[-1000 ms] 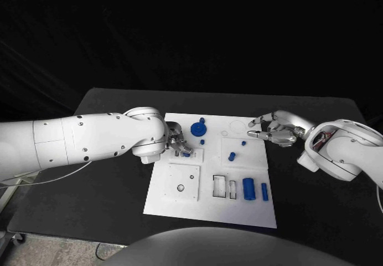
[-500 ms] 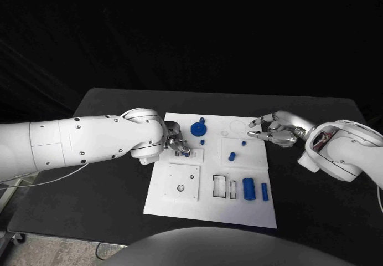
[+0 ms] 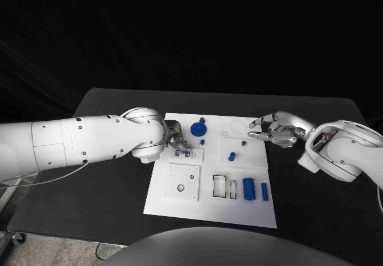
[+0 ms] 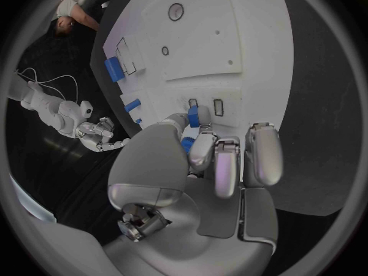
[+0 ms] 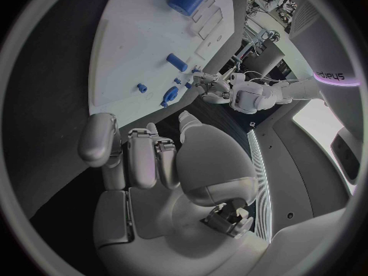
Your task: Assemble the parts on the task board
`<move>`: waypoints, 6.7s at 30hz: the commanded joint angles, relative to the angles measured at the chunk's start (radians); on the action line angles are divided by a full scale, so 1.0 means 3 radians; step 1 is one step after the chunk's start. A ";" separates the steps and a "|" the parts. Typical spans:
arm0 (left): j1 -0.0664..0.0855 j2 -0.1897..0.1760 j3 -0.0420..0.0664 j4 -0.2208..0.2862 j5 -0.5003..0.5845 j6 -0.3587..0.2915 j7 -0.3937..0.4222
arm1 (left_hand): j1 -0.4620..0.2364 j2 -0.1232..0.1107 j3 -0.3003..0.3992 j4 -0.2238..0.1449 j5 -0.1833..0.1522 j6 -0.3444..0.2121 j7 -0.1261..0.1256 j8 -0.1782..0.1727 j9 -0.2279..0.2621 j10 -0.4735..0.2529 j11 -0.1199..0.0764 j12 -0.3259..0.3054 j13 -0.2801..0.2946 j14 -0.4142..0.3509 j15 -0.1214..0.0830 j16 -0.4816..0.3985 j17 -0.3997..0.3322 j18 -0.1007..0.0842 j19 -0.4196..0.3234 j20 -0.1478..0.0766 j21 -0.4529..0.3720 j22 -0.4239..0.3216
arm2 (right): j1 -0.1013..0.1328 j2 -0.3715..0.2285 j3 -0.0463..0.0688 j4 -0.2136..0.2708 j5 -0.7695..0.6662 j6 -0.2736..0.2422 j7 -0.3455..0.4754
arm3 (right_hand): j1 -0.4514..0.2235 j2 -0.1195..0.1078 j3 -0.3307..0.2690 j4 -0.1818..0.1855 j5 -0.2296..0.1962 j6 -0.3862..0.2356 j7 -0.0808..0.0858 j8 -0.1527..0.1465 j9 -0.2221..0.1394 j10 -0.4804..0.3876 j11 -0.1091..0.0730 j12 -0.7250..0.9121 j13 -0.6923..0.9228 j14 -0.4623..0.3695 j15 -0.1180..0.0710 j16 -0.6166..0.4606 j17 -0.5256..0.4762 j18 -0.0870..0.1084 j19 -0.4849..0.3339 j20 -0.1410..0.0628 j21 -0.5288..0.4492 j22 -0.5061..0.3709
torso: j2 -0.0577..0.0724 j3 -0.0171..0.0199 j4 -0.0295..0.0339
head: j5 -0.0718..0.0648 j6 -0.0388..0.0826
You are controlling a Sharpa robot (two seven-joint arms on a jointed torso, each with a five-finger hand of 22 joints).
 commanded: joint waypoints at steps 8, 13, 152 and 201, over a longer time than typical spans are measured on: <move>-0.0019 0.0009 -0.0002 0.0002 -0.0038 0.0054 0.0032 | 0.0022 0.0011 0.0019 0.0007 0.0021 0.0002 -0.0019 -0.0021 0.0004 0.0585 -0.0210 0.0346 0.2421 0.0359 -0.0024 0.0008 0.0876 -0.0005 0.0016 -0.0007 0.0013 0.0153 | -0.0005 -0.0004 0.0000 0.0003 -0.0010 0.0052 -0.0012 | 0.0030 0.0002 0.0000 -0.0012 0.0012 0.0010 0.0011 0.0009 -0.0004 0.0344 0.0030 0.0013 0.0877 0.0082 0.0028 -0.0023 0.0363 0.0066 -0.0028 0.0000 -0.0022 0.0193 | 0.0002 0.0000 0.0002 | -0.0006 0.0000; -0.0036 -0.0003 -0.0002 0.0021 -0.0038 0.0076 0.0030 | 0.0022 0.0011 0.0020 0.0007 0.0021 0.0002 -0.0019 -0.0021 0.0005 0.0585 -0.0210 0.0346 0.2421 0.0359 -0.0024 0.0008 0.0876 -0.0005 0.0014 -0.0007 0.0011 0.0151 | -0.0005 -0.0007 0.0000 0.0004 -0.0010 0.0054 -0.0014 | 0.0030 0.0002 0.0000 -0.0012 0.0012 0.0010 0.0011 0.0009 -0.0004 0.0344 0.0030 0.0013 0.0877 0.0082 0.0028 -0.0023 0.0363 0.0066 -0.0028 0.0000 -0.0022 0.0193 | 0.0002 0.0000 0.0003 | -0.0005 0.0000; 0.0256 0.0227 0.0009 -0.0807 -0.0186 0.0544 0.0217 | -0.0619 0.0272 -0.1153 0.0218 -0.1422 0.0184 -0.0045 0.0104 0.0591 0.0585 -0.0224 0.0346 0.2421 0.0359 -0.0031 0.0008 0.0876 -0.0037 0.0123 -0.0012 0.0046 0.0357 | -0.0028 -0.0031 0.0000 -0.0031 0.0095 0.0082 0.0099 | -0.0168 0.0082 -0.0122 0.0017 -0.0050 0.0041 0.0014 0.0037 -0.0046 0.0334 0.0036 0.0007 0.0871 0.0063 0.0036 -0.0050 0.0338 0.0074 -0.0041 0.0012 -0.0096 0.0192 | 0.0003 -0.0005 0.0000 | 0.0009 0.0000; 0.0131 0.0329 0.0009 -0.1020 -0.0178 0.0501 0.0307 | -0.0157 0.0437 -0.1248 0.0207 -0.0265 0.0078 -0.0056 0.0013 0.0731 0.0585 -0.0229 0.0346 0.2421 0.0359 -0.0031 0.0008 0.0876 -0.0025 0.0081 -0.0012 -0.0015 0.0374 | -0.0028 -0.0017 0.0000 -0.0019 0.0095 0.0082 0.0105 | -0.0110 0.0082 -0.0115 0.0007 -0.0020 0.0062 0.0021 0.0051 -0.0051 0.0333 0.0040 0.0006 0.0871 0.0061 0.0039 -0.0051 0.0336 0.0075 -0.0042 0.0014 -0.0110 0.0194 | 0.0004 -0.0003 0.0002 | 0.0007 0.0000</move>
